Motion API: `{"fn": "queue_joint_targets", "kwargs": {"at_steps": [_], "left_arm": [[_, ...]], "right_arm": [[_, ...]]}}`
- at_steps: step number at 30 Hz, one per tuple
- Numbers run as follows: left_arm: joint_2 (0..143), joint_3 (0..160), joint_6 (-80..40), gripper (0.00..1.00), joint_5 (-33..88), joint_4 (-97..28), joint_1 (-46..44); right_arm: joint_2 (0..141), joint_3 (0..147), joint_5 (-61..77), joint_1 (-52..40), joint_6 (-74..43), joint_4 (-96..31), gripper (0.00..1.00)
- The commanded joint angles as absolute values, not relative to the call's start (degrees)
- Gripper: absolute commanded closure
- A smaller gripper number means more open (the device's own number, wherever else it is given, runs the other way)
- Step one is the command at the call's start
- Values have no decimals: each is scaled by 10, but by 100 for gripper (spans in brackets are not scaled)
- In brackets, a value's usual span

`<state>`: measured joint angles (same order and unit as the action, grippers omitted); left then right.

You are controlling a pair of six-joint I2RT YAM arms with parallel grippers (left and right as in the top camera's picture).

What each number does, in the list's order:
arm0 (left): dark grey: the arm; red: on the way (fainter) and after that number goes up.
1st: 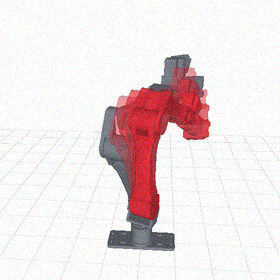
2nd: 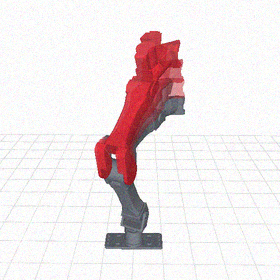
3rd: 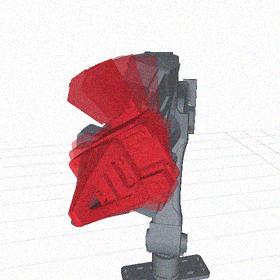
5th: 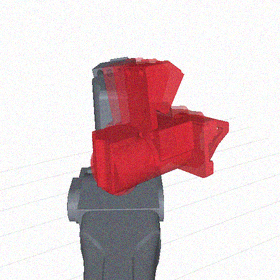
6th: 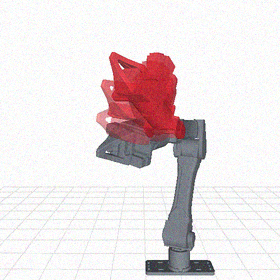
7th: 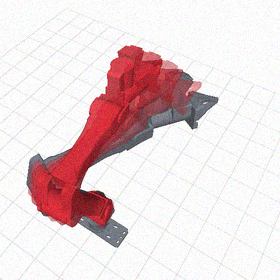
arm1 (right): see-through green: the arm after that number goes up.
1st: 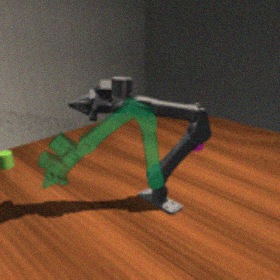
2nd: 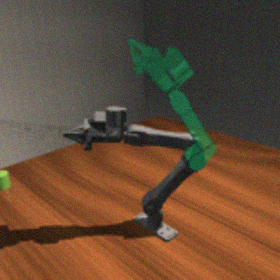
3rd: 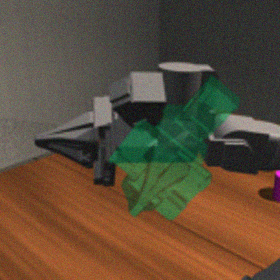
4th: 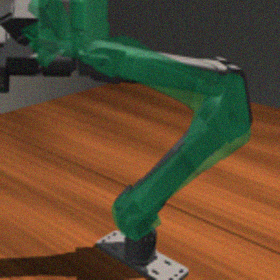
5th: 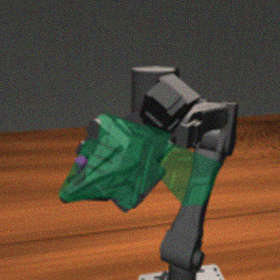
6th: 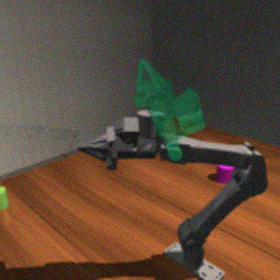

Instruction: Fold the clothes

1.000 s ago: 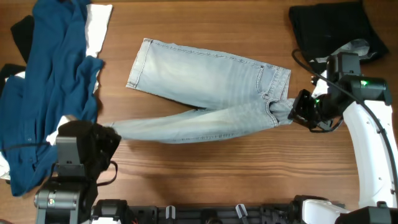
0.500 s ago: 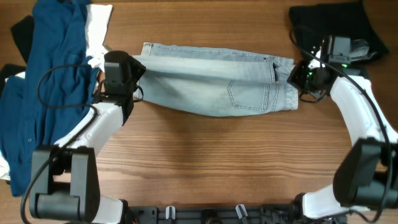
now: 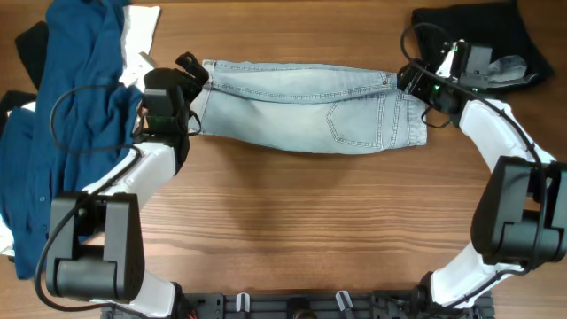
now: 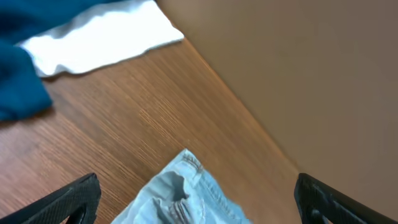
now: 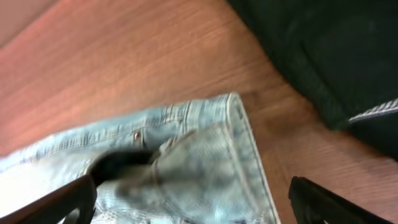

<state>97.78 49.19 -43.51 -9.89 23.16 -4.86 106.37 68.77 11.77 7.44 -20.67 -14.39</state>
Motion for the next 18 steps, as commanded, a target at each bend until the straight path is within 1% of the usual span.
{"fn": "queue_joint_targets", "kwargs": {"at_steps": [1, 3, 4, 5, 6, 7, 8, 9, 10, 11, 18], "left_arm": [[967, 499, -299, 0, 48, 220, -48], [955, 499, -254, 0, 131, 213, -52], [954, 499, -234, 0, 149, 208, -61], [954, 499, -209, 3, 142, 197, -74], [957, 499, -187, 20, 122, 180, -90], [960, 498, -170, 42, 105, 169, -104], [964, 498, -152, 62, 87, 164, -117], [969, 498, -138, 79, 63, 163, -127], [984, 498, -111, 90, 10, 164, -141], [999, 498, -88, 95, -13, 169, -148], [1109, 498, -79, 96, -7, 223, -151]], "right_arm": [[994, 706, 151, 69, -128, -188, 1], [970, 706, 154, 50, -102, -227, 10], [967, 706, 155, 35, -88, -241, 25], [971, 705, 149, 13, -85, -249, 56], [979, 704, 142, -7, -85, -249, 72], [987, 704, 137, -22, -86, -247, 82], [1001, 704, 134, -40, -89, -242, 90], [1012, 704, 134, -49, -91, -238, 93], [1035, 704, 136, -67, -96, -236, 96], [1052, 704, 136, -77, -99, -230, 96], [1110, 704, 149, -95, -107, -207, 96]]}}
